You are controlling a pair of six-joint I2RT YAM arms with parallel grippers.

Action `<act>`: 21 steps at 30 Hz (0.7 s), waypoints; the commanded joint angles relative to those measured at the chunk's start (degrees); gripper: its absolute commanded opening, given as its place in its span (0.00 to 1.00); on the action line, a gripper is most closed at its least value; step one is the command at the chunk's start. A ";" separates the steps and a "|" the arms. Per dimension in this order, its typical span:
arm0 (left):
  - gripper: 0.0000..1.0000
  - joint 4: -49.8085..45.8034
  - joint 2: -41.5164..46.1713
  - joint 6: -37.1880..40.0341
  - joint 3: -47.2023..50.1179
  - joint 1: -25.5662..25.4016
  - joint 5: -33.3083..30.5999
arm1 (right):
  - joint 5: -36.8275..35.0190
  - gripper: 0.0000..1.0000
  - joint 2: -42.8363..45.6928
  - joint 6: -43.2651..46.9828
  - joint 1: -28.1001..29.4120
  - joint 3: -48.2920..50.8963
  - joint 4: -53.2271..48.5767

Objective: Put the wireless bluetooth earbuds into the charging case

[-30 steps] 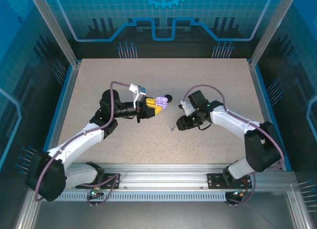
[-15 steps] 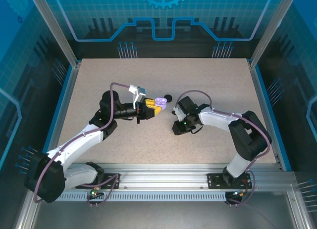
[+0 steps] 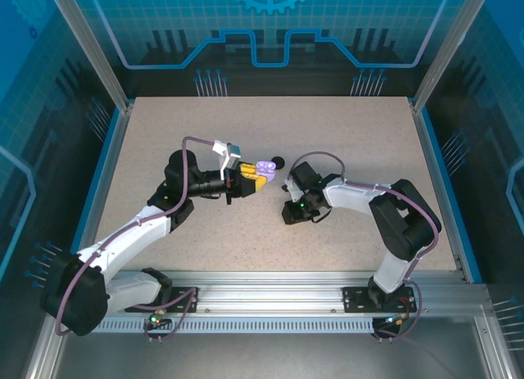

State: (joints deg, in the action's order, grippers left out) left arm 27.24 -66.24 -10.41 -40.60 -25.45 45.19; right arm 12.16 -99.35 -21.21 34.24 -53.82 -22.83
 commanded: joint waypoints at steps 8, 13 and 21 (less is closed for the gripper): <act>0.05 0.53 1.11 0.98 1.24 -0.30 -0.54 | -0.28 0.21 -4.57 -7.49 1.63 -1.97 7.74; 0.05 1.03 1.47 0.88 1.58 -0.30 -0.55 | 0.98 0.21 -5.76 -9.15 2.14 -3.16 10.25; 0.05 0.86 1.81 0.90 1.58 -0.30 -0.63 | 1.71 0.20 -6.89 -10.75 2.12 -5.70 12.19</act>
State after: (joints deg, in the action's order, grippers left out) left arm 27.27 -65.89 -10.41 -39.79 -25.45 44.77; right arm 13.74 -103.42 -30.57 34.85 -57.49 -19.68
